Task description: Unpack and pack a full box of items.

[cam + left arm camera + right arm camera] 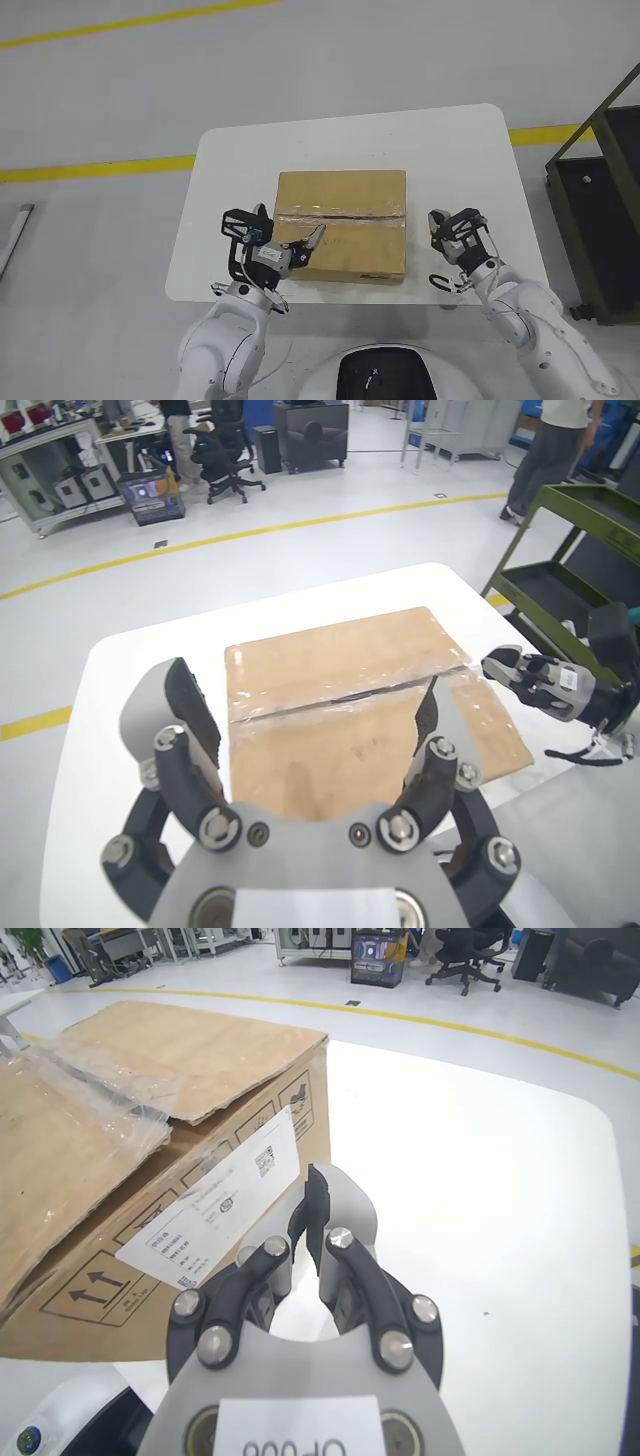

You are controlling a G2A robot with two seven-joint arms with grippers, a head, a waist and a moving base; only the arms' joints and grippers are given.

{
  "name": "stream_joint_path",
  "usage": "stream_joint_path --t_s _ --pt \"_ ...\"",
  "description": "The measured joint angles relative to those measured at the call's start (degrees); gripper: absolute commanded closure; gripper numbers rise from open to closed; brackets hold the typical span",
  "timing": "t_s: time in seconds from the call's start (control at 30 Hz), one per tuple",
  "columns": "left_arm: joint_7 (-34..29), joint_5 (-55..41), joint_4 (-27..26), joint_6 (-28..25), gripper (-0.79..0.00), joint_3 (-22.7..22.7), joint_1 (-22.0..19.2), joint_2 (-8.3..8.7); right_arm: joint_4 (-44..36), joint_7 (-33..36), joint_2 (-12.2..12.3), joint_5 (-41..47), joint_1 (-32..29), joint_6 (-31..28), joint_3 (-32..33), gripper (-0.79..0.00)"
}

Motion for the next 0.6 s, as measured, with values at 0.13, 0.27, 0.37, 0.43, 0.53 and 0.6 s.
stream_joint_path --t_s 0.13,0.27,0.37,0.43,0.53,0.6 --pt "-2.2 2.0 2.5 -2.4 -0.785 5.0 -3.5 -0.27 -2.5 -0.3 0.4 -0.6 -2.2 0.6 2.2 0.0" --pt "-3.2 8.3 4.2 -6.2 -0.785 8.6 -6.7 -0.25 -4.2 -0.6 0.7 -0.9 -3.6 0.2 3.8 0.0" --pt "-3.2 8.3 4.2 -6.1 -0.785 8.5 -6.6 -0.24 -4.5 -1.0 0.8 -0.5 -4.3 0.0 4.8 0.0" --pt "-3.1 7.9 4.2 -6.1 -0.785 8.5 -6.6 -0.24 -4.6 -1.4 0.9 0.1 -4.7 -0.3 5.4 0.0" --pt "-3.1 7.9 4.2 -6.1 -0.785 8.5 -6.6 -0.24 -4.7 -1.9 1.1 0.8 -5.5 -0.7 6.4 0.0" --pt "-3.1 7.9 4.2 -6.1 -0.785 8.5 -6.6 -0.24 -4.7 -2.2 1.1 1.3 -5.9 -0.9 6.9 0.0"
